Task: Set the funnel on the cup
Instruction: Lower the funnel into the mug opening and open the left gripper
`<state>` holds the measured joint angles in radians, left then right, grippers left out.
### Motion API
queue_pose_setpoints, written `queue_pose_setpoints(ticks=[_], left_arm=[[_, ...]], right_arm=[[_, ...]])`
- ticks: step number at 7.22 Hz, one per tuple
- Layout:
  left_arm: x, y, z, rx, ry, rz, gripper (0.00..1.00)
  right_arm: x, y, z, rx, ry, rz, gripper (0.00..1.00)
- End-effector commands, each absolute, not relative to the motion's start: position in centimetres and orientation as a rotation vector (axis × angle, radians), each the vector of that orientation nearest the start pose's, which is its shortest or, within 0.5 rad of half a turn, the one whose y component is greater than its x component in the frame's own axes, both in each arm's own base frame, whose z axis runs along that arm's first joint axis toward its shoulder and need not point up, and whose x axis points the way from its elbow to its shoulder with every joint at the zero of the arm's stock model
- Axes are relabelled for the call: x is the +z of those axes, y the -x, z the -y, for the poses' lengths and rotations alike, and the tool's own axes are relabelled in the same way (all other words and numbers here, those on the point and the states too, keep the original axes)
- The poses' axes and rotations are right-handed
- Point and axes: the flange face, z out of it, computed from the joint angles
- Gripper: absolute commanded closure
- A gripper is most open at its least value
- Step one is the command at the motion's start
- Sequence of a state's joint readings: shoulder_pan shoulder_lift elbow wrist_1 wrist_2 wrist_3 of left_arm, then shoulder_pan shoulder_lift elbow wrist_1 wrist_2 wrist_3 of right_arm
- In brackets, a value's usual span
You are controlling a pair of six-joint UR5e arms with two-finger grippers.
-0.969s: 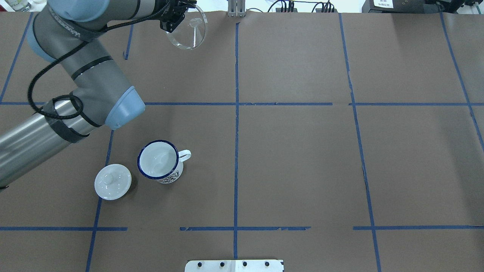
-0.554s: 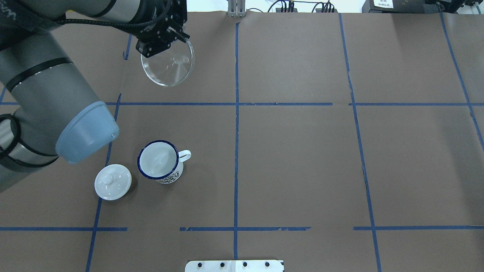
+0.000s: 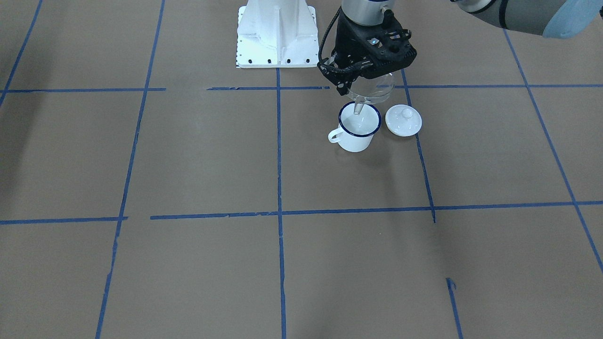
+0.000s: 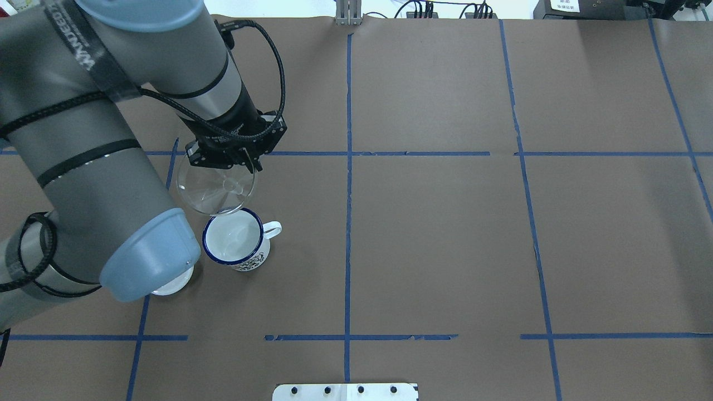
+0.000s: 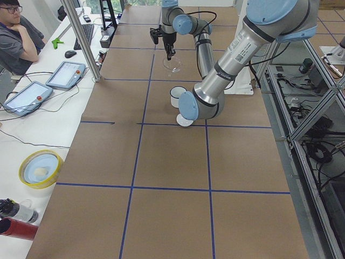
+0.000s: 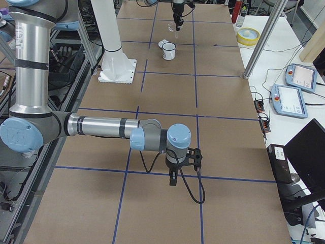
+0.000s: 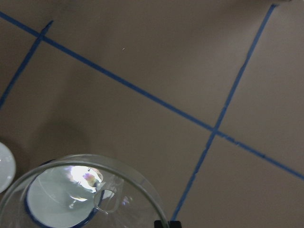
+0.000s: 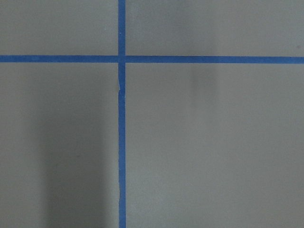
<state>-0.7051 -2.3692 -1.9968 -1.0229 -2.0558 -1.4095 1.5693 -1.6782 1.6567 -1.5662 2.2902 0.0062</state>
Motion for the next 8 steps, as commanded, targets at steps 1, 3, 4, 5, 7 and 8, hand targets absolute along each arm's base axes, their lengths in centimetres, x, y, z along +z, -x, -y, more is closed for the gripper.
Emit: queue_pose_setpoints(ticks=[1, 3, 4, 5, 7, 8], left_arm=[[11.6, -41.9, 41.9, -0.259, 0.178, -0.749, 1.00], [16.4, -43.8, 42.7, -0.248, 0.172, -0.757, 1.00], [17.7, -45.4, 43.0, -0.241, 0.181, -0.747, 1.00], [18.3, -46.9, 42.9, -0.224, 0.181, -0.751, 1.00], [20.8, -48.2, 42.6, -0.167, 0.176, -0.743, 1.00], [21.1, -48.2, 42.6, -0.166, 0.177, -0.741, 1.00]], right_arm=[[67.0, -6.7, 44.5, 0.010, 0.019, 0.719, 0.00], [67.0, -6.7, 44.5, 0.010, 0.019, 0.719, 0.00], [67.0, -6.7, 44.5, 0.010, 0.019, 0.719, 0.00], [67.0, -6.7, 44.5, 0.010, 0.019, 0.719, 0.00], [67.0, -6.7, 44.5, 0.010, 0.019, 0.719, 0.00], [67.0, -6.7, 44.5, 0.010, 0.019, 0.719, 0.00]])
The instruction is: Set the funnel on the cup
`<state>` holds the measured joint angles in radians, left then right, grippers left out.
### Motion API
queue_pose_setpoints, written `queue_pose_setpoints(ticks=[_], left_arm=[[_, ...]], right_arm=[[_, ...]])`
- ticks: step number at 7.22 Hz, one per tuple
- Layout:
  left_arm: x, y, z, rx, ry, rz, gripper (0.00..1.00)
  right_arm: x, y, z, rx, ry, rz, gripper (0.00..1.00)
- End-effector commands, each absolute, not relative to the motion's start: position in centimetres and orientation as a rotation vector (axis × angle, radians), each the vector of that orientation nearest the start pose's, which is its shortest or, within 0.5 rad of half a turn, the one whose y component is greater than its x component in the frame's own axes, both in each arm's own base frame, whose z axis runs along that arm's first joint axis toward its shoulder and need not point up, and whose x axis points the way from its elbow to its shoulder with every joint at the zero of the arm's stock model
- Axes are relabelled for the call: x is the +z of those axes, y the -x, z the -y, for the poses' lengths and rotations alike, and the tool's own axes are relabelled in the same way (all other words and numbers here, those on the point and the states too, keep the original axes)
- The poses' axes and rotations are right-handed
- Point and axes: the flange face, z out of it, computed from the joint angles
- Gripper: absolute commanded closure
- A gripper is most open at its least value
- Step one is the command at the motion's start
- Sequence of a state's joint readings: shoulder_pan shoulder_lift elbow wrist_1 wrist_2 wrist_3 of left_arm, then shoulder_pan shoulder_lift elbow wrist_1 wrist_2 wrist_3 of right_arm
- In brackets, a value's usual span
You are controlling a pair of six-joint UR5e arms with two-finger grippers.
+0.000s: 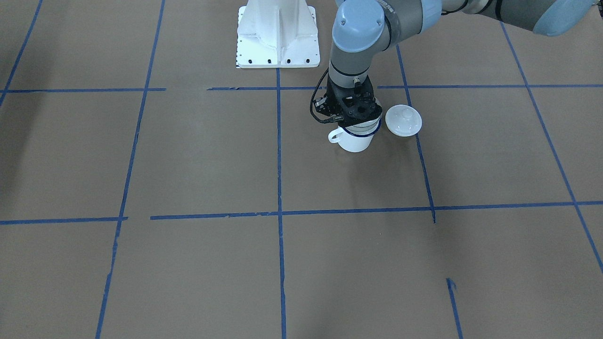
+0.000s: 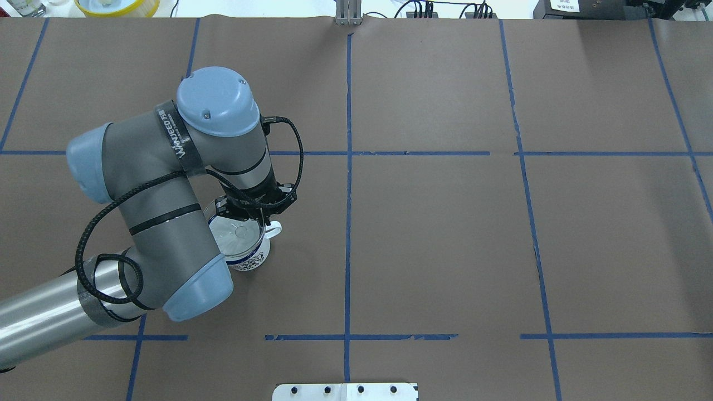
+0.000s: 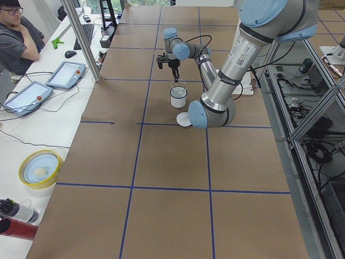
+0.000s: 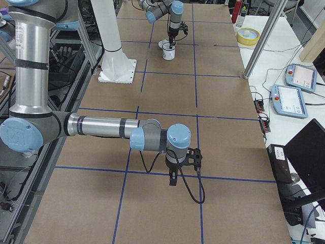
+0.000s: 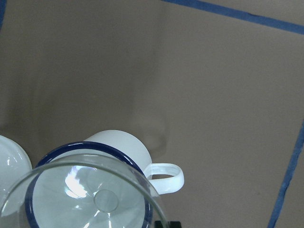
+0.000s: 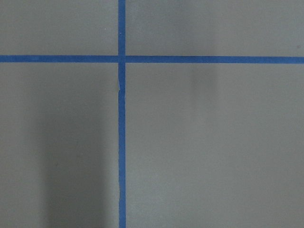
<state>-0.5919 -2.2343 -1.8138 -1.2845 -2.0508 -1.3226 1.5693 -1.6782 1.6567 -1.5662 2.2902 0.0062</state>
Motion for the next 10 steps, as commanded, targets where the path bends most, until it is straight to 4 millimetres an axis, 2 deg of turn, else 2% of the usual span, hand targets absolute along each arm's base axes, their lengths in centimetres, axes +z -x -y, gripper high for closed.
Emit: queue_pose_setpoints(ticks=[1, 5, 6, 7, 8, 9, 10], left_arm=[[21.7, -47.9, 42.3, -0.164, 0.179, -0.737, 1.00], [21.7, -48.4, 42.1, -0.159, 0.182, -0.734, 1.00], [21.6, -48.4, 42.1, -0.160, 0.184, -0.735, 0.70], [21.8, -48.4, 42.1, -0.161, 0.183, -0.732, 0.51], [21.7, -48.3, 42.1, -0.160, 0.182, -0.735, 0.36], [21.4, -47.9, 42.0, -0.163, 0.179, -0.741, 0.00], [19.9, -46.2, 41.4, -0.156, 0.152, -0.781, 0.00]], right_arm=[[67.0, -6.7, 44.5, 0.010, 0.019, 0.719, 0.00], [67.0, -6.7, 44.5, 0.010, 0.019, 0.719, 0.00], [67.0, -6.7, 44.5, 0.010, 0.019, 0.719, 0.00], [67.0, -6.7, 44.5, 0.010, 0.019, 0.719, 0.00], [67.0, -6.7, 44.5, 0.010, 0.019, 0.719, 0.00], [67.0, -6.7, 44.5, 0.010, 0.019, 0.719, 0.00], [67.0, -6.7, 44.5, 0.010, 0.019, 0.719, 0.00]])
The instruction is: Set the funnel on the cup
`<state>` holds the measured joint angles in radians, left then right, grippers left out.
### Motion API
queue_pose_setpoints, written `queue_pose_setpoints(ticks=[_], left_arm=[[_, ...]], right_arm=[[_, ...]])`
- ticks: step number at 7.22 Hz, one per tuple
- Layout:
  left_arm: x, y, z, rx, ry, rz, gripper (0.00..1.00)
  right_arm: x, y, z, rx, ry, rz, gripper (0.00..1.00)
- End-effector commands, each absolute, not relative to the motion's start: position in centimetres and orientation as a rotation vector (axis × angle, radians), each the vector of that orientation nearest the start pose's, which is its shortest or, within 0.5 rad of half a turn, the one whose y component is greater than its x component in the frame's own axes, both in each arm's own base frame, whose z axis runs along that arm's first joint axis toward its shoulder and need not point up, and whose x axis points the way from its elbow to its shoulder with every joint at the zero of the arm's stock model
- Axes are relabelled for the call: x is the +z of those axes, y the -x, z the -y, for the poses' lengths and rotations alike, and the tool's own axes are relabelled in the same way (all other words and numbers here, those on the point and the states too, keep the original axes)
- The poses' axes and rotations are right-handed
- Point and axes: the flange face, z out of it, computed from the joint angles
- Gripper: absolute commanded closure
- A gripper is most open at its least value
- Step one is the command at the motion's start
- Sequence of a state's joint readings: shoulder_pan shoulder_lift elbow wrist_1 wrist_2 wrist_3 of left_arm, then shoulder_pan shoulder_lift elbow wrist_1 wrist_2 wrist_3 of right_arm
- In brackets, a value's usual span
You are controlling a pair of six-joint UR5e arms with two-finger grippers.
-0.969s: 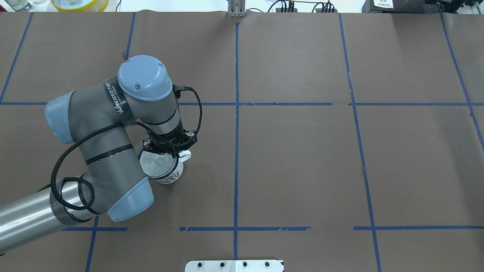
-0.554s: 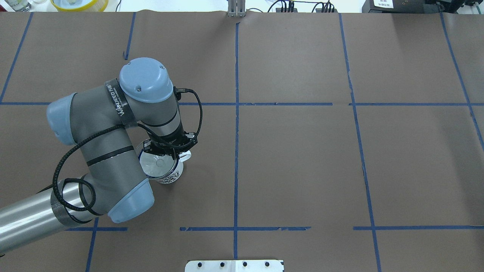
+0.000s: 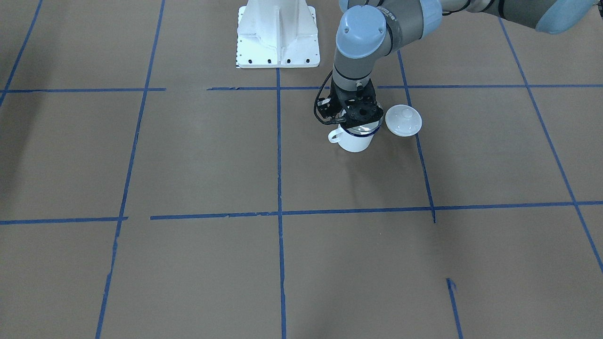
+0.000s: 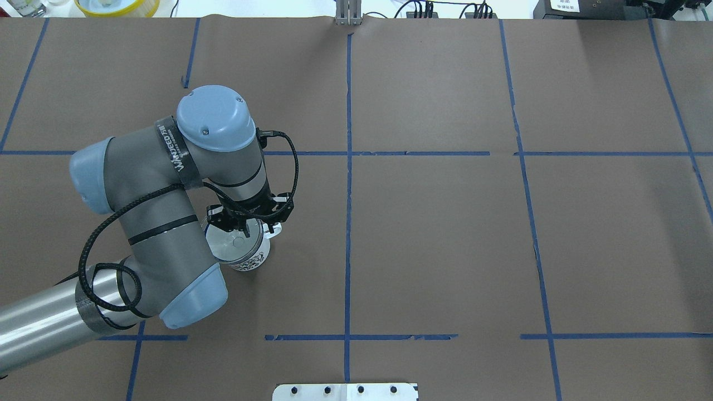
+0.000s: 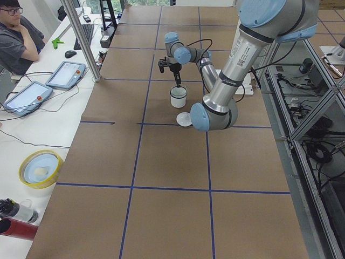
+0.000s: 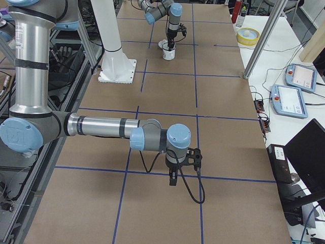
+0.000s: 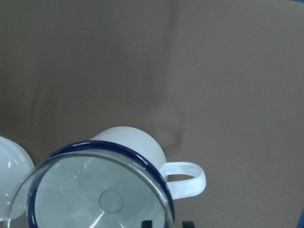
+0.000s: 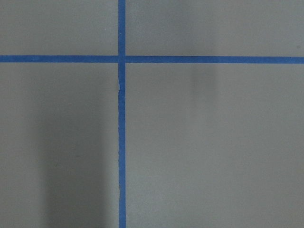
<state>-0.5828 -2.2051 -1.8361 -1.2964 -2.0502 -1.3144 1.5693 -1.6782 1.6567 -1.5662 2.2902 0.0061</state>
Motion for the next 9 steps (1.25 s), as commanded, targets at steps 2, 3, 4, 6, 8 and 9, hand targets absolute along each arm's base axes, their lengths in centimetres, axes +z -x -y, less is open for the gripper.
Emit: queue_pose_setpoints(ticks=[2, 3, 4, 6, 8, 9], left_arm=[[21.3, -37.3, 41.7, -0.043, -0.004, -0.864, 0.00], [24.9, -32.4, 44.4, -0.002, -0.096, -0.859, 0.00], [29.1, -26.9, 47.0, 0.021, -0.170, -0.826, 0.00], [38.0, -13.5, 49.8, 0.167, -0.241, -0.769, 0.00], [48.3, -1.1, 50.9, 0.205, -0.236, -0.690, 0.00], [54.6, 4.0, 51.3, 0.226, -0.206, -0.686, 0.00]], right_arm=[[67.0, -6.7, 44.5, 0.010, 0.019, 0.719, 0.00], [67.0, -6.7, 44.5, 0.010, 0.019, 0.719, 0.00], [67.0, -6.7, 44.5, 0.010, 0.019, 0.719, 0.00], [67.0, -6.7, 44.5, 0.010, 0.019, 0.719, 0.00], [67.1, -6.7, 44.5, 0.011, 0.020, 0.719, 0.00], [67.0, -6.7, 44.5, 0.010, 0.019, 0.719, 0.00]])
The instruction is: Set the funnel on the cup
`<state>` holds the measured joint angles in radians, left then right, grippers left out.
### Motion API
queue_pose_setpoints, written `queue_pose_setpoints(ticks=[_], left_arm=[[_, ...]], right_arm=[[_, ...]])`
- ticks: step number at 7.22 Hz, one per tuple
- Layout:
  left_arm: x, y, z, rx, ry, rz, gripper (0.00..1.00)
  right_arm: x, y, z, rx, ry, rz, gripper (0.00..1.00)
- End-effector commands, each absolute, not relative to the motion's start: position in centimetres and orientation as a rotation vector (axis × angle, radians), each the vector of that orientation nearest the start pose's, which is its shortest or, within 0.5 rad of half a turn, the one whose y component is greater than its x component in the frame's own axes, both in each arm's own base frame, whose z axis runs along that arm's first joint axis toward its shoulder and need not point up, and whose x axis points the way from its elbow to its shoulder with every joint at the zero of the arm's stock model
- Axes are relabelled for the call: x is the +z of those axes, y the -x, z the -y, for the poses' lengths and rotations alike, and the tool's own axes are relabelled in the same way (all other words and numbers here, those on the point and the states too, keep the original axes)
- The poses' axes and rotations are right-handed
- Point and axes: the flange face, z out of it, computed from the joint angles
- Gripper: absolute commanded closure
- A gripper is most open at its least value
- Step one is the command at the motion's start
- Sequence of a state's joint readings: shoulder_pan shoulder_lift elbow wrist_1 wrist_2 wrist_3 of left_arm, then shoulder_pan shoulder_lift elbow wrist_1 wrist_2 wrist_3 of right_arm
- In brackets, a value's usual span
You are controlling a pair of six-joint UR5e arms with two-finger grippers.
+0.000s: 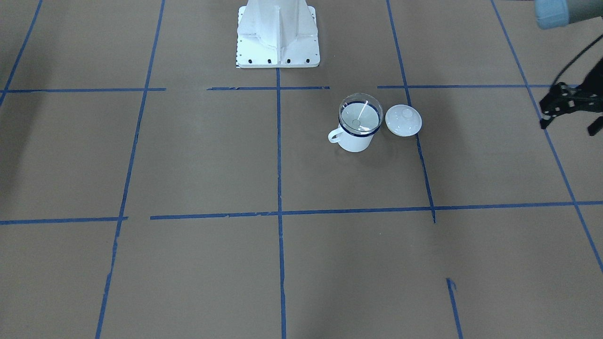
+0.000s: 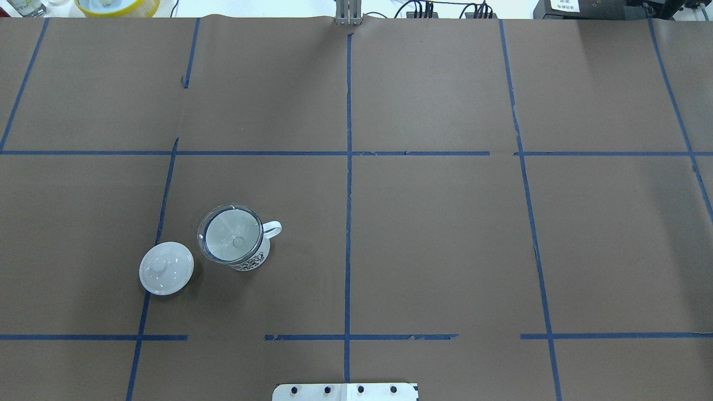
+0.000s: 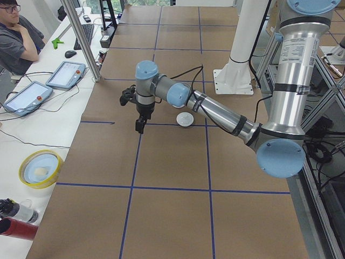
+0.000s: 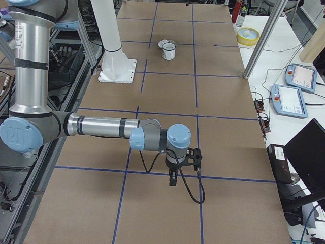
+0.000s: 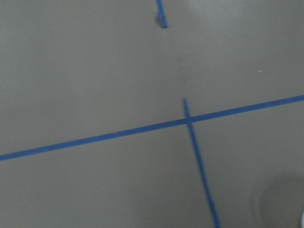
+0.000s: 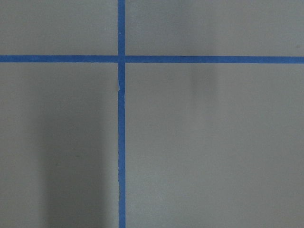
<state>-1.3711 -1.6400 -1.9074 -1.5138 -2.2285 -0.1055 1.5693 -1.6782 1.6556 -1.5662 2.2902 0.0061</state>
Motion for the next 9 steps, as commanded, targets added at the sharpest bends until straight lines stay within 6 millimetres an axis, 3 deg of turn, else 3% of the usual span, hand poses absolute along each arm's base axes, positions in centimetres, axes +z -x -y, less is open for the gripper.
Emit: queue_pose_setpoints(ticks=[1, 2, 3, 4, 5, 6, 7, 9], left_arm=[[60.8, 8.4, 49.9, 0.324, -0.198, -0.673, 0.00], [63.8, 11.3, 48.5, 0.299, -0.173, -0.676, 0.00], [65.5, 12.6, 47.3, 0.253, -0.147, -0.679, 0.00], [68.7, 14.5, 46.1, 0.198, -0.110, -0.691, 0.00], [69.4, 16.0, 44.4, 0.152, -0.112, -0.696, 0.00], [68.6, 15.3, 44.7, 0.082, -0.092, -0.742, 0.00], [66.6, 15.2, 44.9, -0.109, -0.059, -0.774, 0.00], [64.8, 13.3, 45.6, -0.073, -0.107, -0.765, 0.00]], right_arm=[[67.0, -6.7, 44.5, 0.010, 0.019, 0.719, 0.00], [67.1, -6.7, 44.5, 0.011, 0.020, 0.719, 0.00], [67.1, -6.7, 44.5, 0.011, 0.020, 0.719, 0.00], [67.1, -6.7, 44.5, 0.011, 0.020, 0.719, 0.00], [67.1, -6.7, 44.5, 0.011, 0.020, 0.719, 0.00], [67.0, -6.7, 44.5, 0.010, 0.019, 0.719, 0.00], [67.1, -6.7, 44.5, 0.011, 0.020, 0.719, 0.00], [67.0, -6.7, 44.5, 0.010, 0.019, 0.719, 0.00]])
